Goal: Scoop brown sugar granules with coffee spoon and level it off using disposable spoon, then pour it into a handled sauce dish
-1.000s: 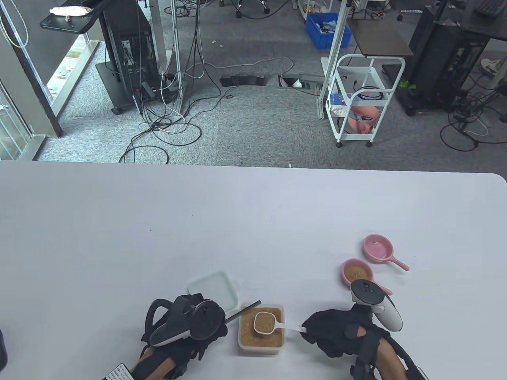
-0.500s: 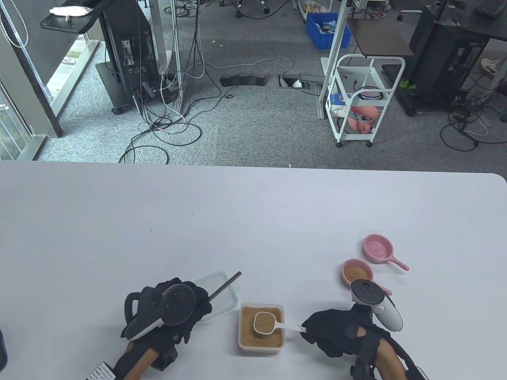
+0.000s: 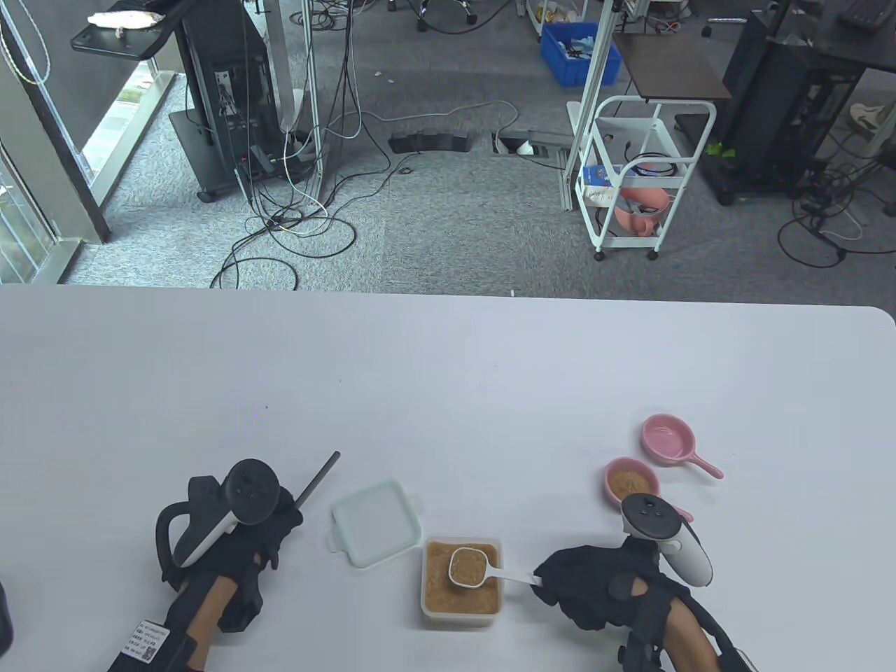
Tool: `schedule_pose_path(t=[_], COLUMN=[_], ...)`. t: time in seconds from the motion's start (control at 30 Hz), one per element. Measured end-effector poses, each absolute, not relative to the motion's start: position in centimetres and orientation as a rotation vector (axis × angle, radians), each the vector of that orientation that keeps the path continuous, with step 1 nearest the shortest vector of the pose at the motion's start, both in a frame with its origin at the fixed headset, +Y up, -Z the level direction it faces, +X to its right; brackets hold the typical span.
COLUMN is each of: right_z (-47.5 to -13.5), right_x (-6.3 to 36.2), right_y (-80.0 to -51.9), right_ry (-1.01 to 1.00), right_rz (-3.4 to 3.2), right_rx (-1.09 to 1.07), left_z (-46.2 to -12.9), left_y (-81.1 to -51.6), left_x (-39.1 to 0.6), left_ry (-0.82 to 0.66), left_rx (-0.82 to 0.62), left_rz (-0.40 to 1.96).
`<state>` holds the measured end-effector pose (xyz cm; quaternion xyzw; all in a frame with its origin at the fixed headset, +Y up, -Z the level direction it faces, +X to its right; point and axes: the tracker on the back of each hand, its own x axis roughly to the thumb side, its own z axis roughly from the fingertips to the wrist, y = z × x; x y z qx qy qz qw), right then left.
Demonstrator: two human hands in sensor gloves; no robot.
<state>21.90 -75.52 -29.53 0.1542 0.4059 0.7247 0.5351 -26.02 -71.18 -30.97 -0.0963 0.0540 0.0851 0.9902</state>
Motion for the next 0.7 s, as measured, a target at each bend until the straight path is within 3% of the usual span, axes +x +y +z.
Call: schedule_pose_path(t=[0.33, 0.7], right_z=[-29.5, -29.5], right_x=[21.9, 21.8], right_y=[-75.5, -75.5], right_ry=[0.971, 0.977], right_rz=[1.731, 1.736], right_rx=[0.368, 0.369], left_z=[-31.8, -31.6], left_y=[-72.9, -72.8], left_x=[-25.9, -25.6], left_ry=[0.136, 0.152], left_rx=[-0.269, -0.239], left_rz=[0.121, 0.084])
